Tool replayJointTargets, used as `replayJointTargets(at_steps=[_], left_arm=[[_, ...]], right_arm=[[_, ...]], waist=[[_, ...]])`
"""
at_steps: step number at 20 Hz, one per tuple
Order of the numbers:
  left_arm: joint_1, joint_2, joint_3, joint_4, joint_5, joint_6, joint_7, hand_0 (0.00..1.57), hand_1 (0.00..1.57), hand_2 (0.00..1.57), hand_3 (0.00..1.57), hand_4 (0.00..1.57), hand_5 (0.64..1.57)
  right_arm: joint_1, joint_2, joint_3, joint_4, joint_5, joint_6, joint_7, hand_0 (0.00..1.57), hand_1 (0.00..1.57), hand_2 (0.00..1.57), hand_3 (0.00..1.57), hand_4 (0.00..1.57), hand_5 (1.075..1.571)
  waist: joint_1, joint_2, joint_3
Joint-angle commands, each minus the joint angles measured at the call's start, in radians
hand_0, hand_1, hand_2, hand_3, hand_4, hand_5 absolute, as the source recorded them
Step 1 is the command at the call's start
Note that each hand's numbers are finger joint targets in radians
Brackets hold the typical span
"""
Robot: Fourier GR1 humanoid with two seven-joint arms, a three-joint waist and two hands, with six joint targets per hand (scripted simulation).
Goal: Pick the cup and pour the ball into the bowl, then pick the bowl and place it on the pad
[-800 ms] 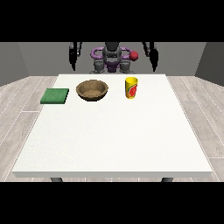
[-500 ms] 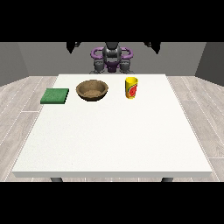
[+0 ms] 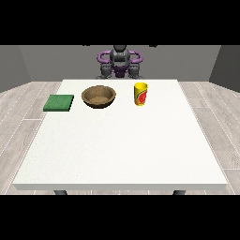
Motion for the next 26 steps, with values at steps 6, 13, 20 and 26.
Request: replayJointTargets(at_steps=[6, 13, 20, 26], left_arm=[[-0.177, -0.012, -0.012, 0.032, -0.085, 0.064, -0.122, 0.0, 0.0, 0.0, 0.0, 0.61, 1.555], [-0.22, 0.066, 0.091, 0.164, -0.055, -0.024, -0.444, 0.0, 0.0, 0.0, 0.0, 0.57, 1.507], [-0.212, 0.064, 0.135, 0.43, -0.044, -0.073, -0.698, 0.0, 0.0, 0.0, 0.0, 0.31, 1.48], [-0.283, 0.031, 0.148, 0.68, -0.072, -0.057, -0.807, 0.0, 0.0, 0.0, 0.0, 0.0, 1.441]], right_arm=[[-0.13, -0.005, -0.05, -0.091, -0.026, -0.009, -0.041, 0.0, 0.0, 0.0, 0.0, 0.72, 1.54], [-0.165, 0.003, -0.09, 0.039, -0.024, 0.051, -0.338, 0.0, 0.0, 0.0, 0.0, 0.68, 1.539], [-0.187, -0.046, -0.157, 0.086, -0.077, 0.117, -0.41, 0.0, 0.0, 0.0, 0.0, 0.68, 1.553], [-0.195, -0.077, -0.203, 0.21, -0.128, 0.184, -0.441, 0.0, 0.0, 0.0, 0.0, 0.67, 1.56]], waist=[[-0.03, 0.289, 0.0], [-0.019, 0.551, -0.0002], [-0.059, 0.621, -0.0006], [-0.058, 0.562, -0.0002]])
